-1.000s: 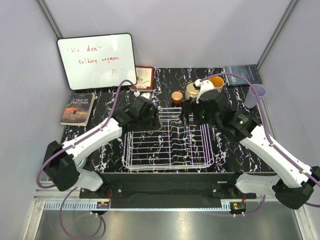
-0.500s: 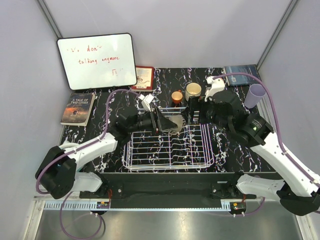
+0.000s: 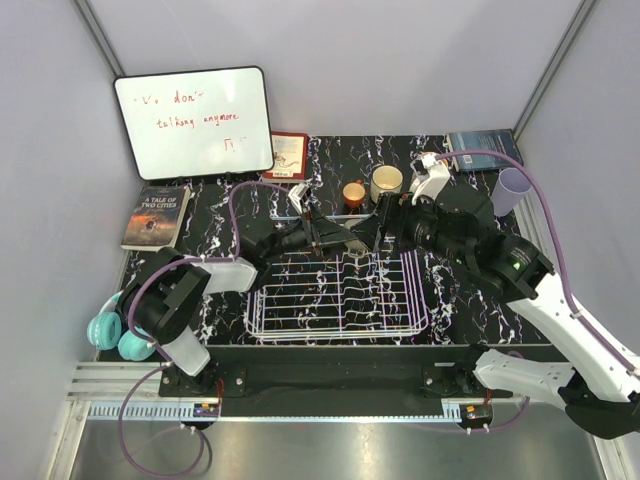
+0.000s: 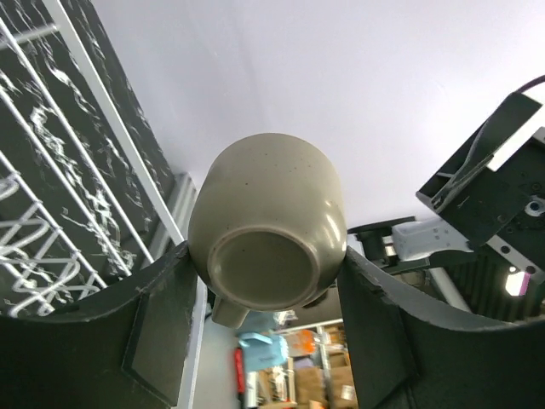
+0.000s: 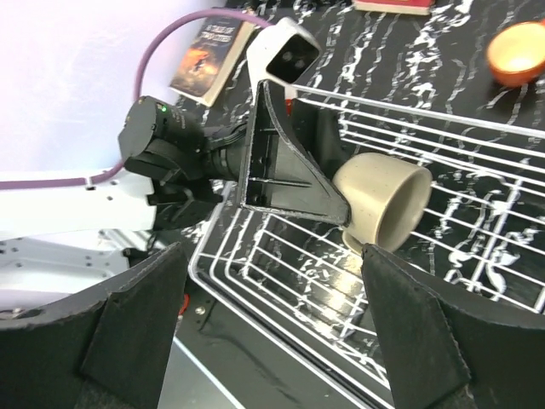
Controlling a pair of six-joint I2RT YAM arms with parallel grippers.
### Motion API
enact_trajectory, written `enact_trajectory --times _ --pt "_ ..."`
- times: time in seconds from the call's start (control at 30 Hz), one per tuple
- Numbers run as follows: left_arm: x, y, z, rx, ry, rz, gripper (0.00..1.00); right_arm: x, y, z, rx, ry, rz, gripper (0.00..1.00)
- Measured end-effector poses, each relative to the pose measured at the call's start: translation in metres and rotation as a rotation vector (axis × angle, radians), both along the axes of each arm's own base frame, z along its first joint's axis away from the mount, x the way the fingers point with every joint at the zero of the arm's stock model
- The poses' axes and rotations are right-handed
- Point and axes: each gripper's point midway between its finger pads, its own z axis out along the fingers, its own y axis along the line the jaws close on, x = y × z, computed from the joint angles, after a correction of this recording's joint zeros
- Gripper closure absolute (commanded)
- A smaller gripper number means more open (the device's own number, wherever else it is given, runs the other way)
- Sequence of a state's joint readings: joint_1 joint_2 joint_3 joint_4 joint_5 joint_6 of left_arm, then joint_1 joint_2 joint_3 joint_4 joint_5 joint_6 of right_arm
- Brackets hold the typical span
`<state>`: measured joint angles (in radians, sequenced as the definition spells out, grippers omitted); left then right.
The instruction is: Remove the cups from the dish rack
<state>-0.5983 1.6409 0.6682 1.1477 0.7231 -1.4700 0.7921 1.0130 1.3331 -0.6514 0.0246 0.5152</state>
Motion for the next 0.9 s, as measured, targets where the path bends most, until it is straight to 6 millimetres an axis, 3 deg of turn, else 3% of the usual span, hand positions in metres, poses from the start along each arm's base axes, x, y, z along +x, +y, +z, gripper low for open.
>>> enact_trajectory --times 0.3,0.57,0.77,0.9 --pt "-0.008 -0.001 0.031 -0.077 -0.062 -0.058 1.00 0.001 0.009 0.001 0.029 0.010 0.018 0.12" --pt "-0.016 -0.001 0.033 -0.076 -0.054 -0.096 1.00 0.006 0.014 -0.022 -0.008 0.049 0.018 0.12" --pt "-0.028 0.002 0.050 -0.099 -0.099 -0.120 1.00 0.012 0.020 -0.034 -0.029 0.070 0.017 0.13" --pt "-0.037 0.004 0.062 -0.118 -0.139 -0.134 1.00 0.015 0.021 -0.042 -0.038 0.079 0.012 0.23"
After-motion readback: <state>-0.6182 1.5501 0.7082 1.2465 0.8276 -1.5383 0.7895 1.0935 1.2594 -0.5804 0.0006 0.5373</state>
